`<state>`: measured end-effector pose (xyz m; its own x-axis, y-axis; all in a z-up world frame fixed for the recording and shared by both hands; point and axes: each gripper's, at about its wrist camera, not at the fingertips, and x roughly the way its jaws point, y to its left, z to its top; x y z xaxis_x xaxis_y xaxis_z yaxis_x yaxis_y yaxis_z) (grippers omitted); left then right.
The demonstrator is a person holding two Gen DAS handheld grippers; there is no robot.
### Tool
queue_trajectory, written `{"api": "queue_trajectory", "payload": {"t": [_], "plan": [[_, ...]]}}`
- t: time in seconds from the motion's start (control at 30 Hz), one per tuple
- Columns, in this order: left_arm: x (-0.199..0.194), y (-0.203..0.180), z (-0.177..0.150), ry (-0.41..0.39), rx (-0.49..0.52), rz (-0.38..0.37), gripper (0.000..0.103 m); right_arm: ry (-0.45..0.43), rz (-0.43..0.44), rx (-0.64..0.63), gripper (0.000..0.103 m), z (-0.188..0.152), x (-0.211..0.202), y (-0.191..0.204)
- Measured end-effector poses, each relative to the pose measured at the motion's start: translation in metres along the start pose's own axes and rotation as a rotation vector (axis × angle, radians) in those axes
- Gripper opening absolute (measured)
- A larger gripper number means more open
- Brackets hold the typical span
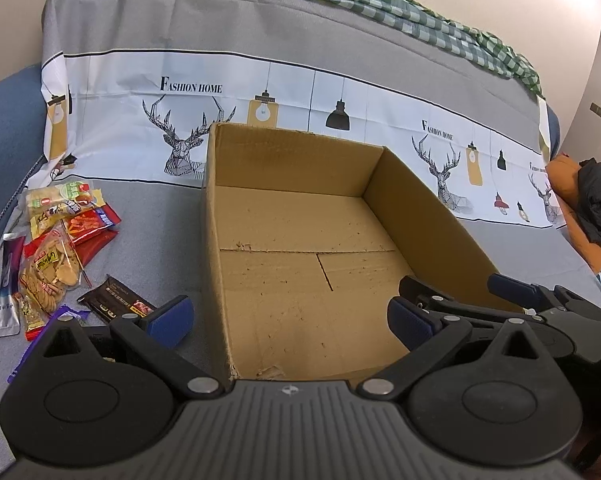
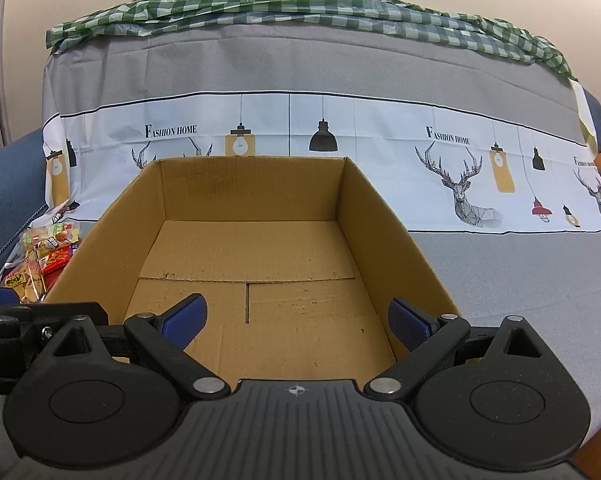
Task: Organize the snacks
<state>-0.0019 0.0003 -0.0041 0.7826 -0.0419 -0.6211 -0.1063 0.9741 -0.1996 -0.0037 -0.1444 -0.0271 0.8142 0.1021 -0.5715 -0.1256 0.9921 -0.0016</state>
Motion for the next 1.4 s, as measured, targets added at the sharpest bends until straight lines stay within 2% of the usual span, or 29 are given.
{"api": "queue_trajectory", "payload": {"t": [0.33, 0.7, 0.9, 0.93, 1.03, 1.1, 1.13, 1.17, 1.2, 1.27, 1.33, 1.4], "plan": [[-0.002, 0.0, 0.001, 0.003, -0.008, -0.01, 0.103, 0.004, 0.003, 0.001, 0.095, 0.0, 0.001, 0.001], [-0.006, -0.002, 0.001, -0.016, 0.003, -0.026, 0.103, -0.008, 0.02, 0.027, 0.085, -0.001, 0.001, 0.002], [-0.007, 0.0, 0.001, -0.012, 0.008, -0.031, 0.101, -0.02, 0.023, 0.042, 0.085, -0.002, -0.001, 0.001], [-0.008, 0.0, 0.001, -0.013, 0.008, -0.036, 0.099, -0.021, 0.02, 0.04, 0.085, -0.002, -0.001, 0.002], [-0.011, 0.001, 0.001, -0.029, 0.026, -0.051, 0.078, -0.025, 0.023, 0.046, 0.082, -0.001, -0.001, 0.002], [-0.014, 0.007, 0.001, -0.023, 0.026, -0.065, 0.045, -0.035, 0.031, 0.055, 0.075, 0.002, -0.002, 0.004], [-0.015, 0.011, 0.002, -0.016, 0.023, -0.08, 0.036, -0.041, 0.035, 0.062, 0.072, 0.004, -0.003, 0.005], [-0.016, 0.018, 0.004, 0.001, 0.011, -0.095, 0.022, -0.05, 0.049, 0.08, 0.064, 0.006, -0.004, 0.007], [-0.018, 0.026, 0.007, 0.017, -0.006, -0.109, 0.02, -0.051, 0.058, 0.09, 0.056, 0.008, -0.005, 0.009], [-0.024, 0.046, 0.018, 0.047, -0.023, -0.133, 0.02, -0.059, 0.088, 0.106, 0.052, 0.011, -0.007, 0.015], [-0.029, 0.065, 0.03, 0.068, -0.006, -0.133, 0.02, -0.083, 0.132, 0.123, 0.05, 0.014, -0.013, 0.026], [-0.032, 0.089, 0.043, 0.086, 0.021, -0.102, 0.021, -0.099, 0.179, 0.121, 0.05, 0.018, -0.019, 0.041]]}}
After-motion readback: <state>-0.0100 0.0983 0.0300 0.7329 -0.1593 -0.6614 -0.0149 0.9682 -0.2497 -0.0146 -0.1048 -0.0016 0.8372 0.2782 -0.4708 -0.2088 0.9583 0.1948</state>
